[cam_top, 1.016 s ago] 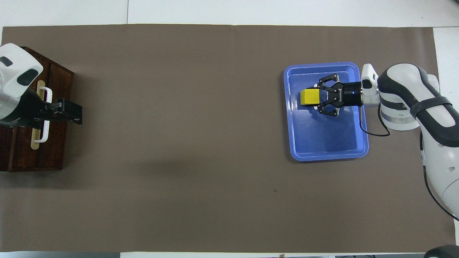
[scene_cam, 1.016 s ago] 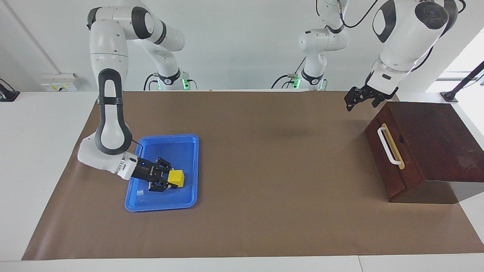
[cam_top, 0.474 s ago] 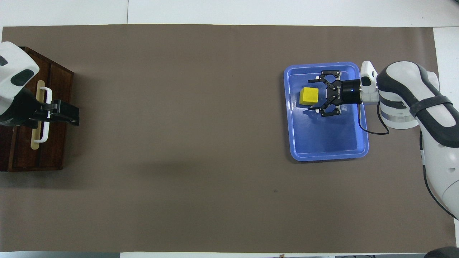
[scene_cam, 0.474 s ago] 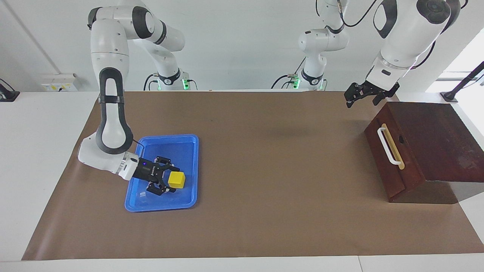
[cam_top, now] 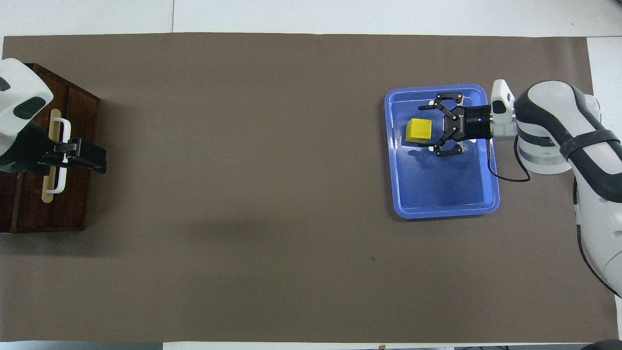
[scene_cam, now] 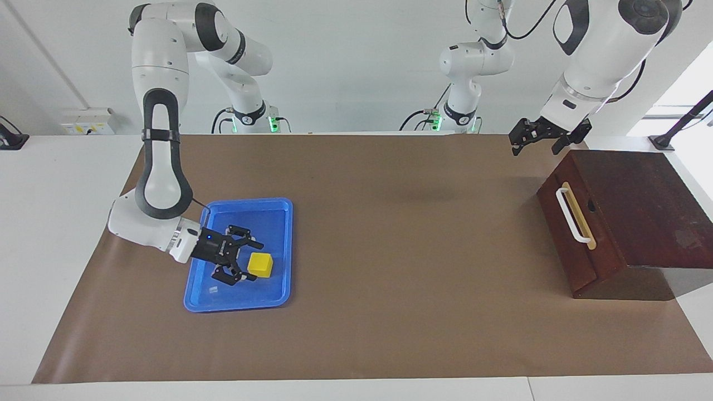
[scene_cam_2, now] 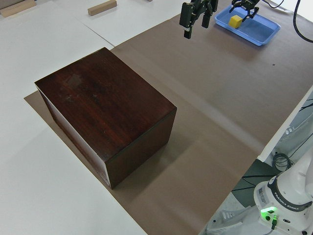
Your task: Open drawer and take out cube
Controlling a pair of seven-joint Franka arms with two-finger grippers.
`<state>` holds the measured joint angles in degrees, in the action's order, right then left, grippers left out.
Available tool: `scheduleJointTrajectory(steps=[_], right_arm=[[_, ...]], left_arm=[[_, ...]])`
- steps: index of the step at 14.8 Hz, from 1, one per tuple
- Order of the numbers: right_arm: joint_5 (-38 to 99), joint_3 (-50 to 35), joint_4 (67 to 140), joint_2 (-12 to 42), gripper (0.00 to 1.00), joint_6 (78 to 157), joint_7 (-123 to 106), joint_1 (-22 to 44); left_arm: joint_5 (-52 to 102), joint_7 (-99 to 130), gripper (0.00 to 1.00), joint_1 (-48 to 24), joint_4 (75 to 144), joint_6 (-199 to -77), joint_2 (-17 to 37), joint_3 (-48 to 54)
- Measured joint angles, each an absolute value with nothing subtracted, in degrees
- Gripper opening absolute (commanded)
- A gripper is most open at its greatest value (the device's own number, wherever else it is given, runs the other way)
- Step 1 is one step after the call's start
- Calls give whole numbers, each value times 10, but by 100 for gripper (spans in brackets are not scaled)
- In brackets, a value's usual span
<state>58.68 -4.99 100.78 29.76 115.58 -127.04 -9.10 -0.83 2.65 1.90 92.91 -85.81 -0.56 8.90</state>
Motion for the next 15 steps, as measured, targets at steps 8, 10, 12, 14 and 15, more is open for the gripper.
scheduleJointTrajectory(steps=[8, 10, 12, 14, 15], right_arm=[[395, -52, 1003, 170, 100, 1146, -932, -63], [357, -52, 1002, 136, 100, 1122, -843, -54], [318, -52, 1002, 109, 100, 1099, -756, -49], [282, -52, 1001, 86, 100, 1078, -684, -48], [265, -52, 1001, 75, 100, 1071, -653, -48]], left_arm=[[-8, 25, 100, 30, 929, -858, -5, 87], [-8, 25, 100, 30, 929, -858, -5, 87], [-8, 25, 100, 30, 929, -858, -5, 87], [-8, 25, 100, 30, 929, -858, -5, 87], [-8, 25, 100, 30, 929, -858, -5, 87]])
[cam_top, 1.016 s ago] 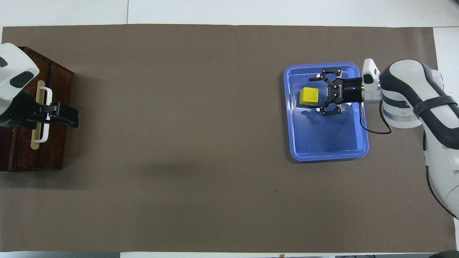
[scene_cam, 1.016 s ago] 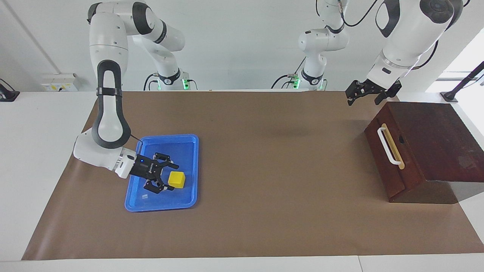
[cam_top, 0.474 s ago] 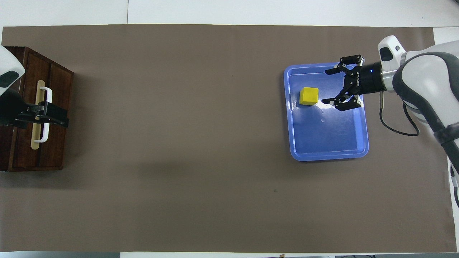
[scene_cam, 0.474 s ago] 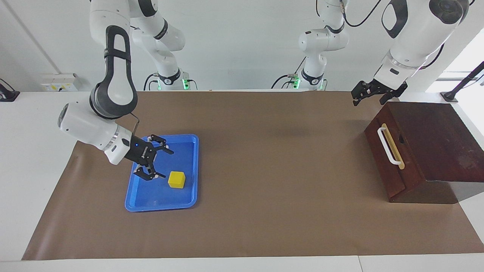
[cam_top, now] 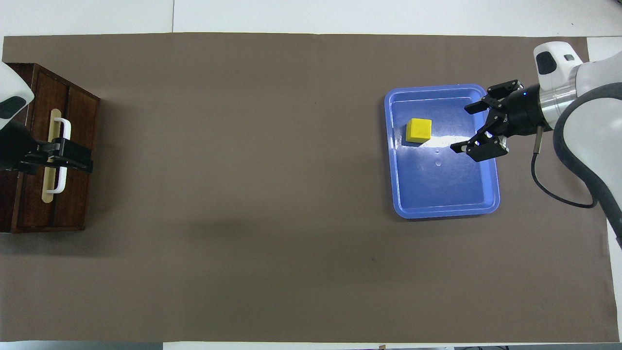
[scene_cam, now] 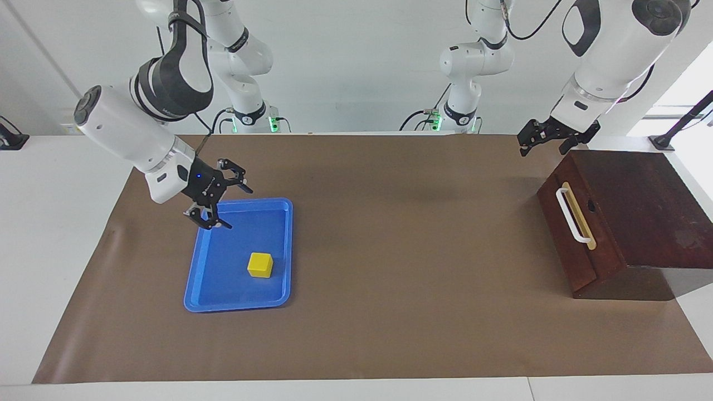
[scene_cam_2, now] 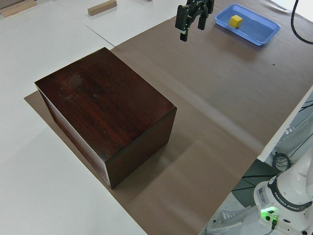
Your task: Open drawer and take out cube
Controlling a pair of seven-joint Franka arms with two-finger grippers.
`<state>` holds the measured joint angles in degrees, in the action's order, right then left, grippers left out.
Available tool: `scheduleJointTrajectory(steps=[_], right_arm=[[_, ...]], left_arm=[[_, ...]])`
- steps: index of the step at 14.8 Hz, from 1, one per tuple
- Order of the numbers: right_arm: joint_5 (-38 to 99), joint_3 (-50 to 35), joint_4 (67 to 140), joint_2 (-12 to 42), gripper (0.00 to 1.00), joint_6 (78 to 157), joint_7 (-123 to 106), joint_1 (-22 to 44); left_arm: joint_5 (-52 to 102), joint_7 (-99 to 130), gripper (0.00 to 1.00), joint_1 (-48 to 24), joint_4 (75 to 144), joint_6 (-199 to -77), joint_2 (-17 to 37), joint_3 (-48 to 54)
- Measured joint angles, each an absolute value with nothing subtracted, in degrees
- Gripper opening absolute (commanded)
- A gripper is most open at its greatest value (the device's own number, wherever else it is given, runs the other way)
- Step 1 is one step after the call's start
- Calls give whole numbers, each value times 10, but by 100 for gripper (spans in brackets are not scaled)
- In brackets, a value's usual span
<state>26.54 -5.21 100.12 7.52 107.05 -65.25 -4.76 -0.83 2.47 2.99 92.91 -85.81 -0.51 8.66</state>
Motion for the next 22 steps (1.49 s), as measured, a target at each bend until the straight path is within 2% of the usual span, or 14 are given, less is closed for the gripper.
scheduleJointTrajectory(steps=[4, 10, 14, 18, 22], right_arm=[[205, -53, 1000, 33, 100, 1028, -543, -47], [131, -53, 997, -50, 100, 906, -374, -47], [71, -54, 992, -84, 100, 838, -216, -47], [-1, -54, 985, -89, 100, 837, -160, -38], [-10, -39, 985, -86, 100, 841, -130, -38]], left_arm=[[-8, 25, 100, 30, 929, -858, -5, 87], [-8, 25, 100, 30, 929, -858, -5, 87], [-8, 25, 100, 30, 929, -858, -5, 87], [-8, 25, 100, 30, 929, -858, -5, 87], [-8, 25, 100, 30, 929, -858, -5, 87]])
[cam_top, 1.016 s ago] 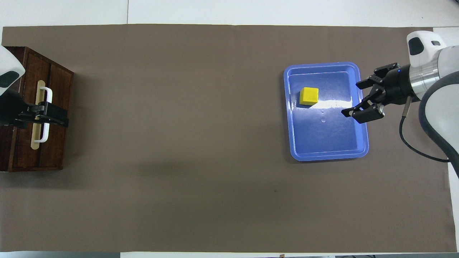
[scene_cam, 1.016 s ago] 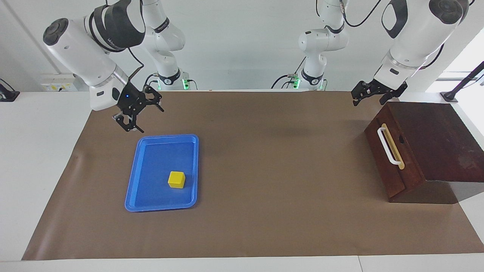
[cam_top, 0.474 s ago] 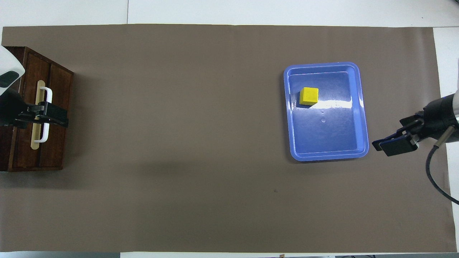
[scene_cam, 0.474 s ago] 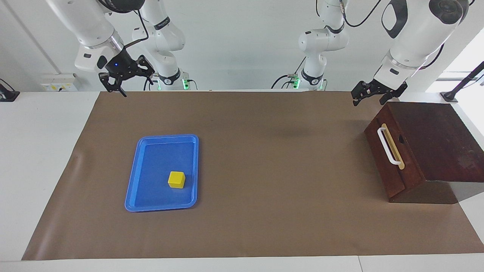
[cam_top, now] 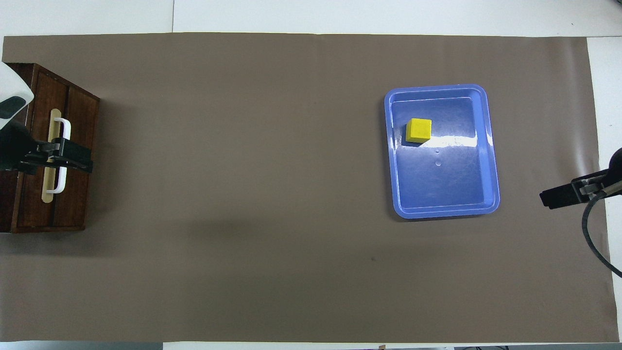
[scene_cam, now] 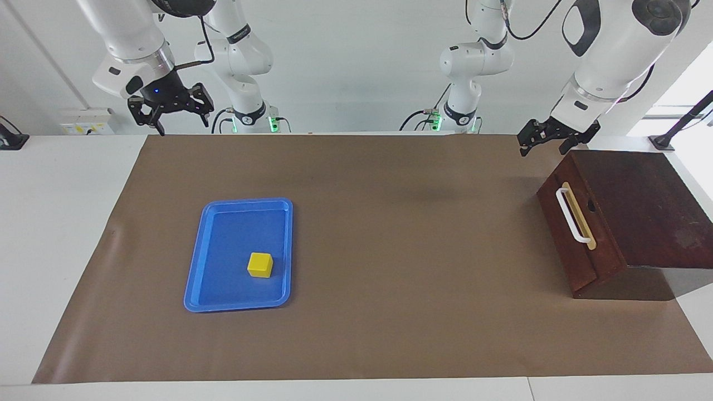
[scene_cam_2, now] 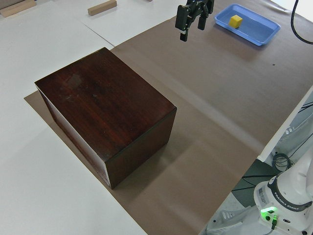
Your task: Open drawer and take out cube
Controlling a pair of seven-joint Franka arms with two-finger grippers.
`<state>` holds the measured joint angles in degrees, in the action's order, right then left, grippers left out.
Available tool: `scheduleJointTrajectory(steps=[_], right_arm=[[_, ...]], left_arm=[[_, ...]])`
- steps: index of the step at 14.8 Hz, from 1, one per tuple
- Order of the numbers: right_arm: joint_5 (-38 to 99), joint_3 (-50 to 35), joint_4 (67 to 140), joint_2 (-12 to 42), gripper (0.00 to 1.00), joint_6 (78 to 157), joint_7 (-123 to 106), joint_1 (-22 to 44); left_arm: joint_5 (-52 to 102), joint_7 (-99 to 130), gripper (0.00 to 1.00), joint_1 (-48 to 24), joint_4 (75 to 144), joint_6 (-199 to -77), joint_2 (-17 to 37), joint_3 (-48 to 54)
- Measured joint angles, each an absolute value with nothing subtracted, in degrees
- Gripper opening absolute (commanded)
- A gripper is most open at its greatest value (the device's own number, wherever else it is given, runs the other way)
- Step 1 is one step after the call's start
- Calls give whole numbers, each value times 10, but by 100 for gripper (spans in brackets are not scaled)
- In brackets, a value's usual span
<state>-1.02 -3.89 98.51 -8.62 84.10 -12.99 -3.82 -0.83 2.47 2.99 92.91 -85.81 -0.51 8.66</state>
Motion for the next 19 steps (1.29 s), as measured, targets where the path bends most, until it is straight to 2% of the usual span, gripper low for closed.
scheduleJointTrajectory(steps=[3, 8, 19], right_arm=[[-10, -30, 978, -84, 100, 830, -84, -38], [-10, -31, 923, -77, 100, 811, -50, -38], [-10, -32, 933, -53, 100, 837, -44, -37]], left_arm=[[-8, 25, 100, 30, 929, -858, -5, 87], [-8, 25, 100, 30, 929, -858, -5, 87], [-8, 25, 100, 30, 929, -858, -5, 87]])
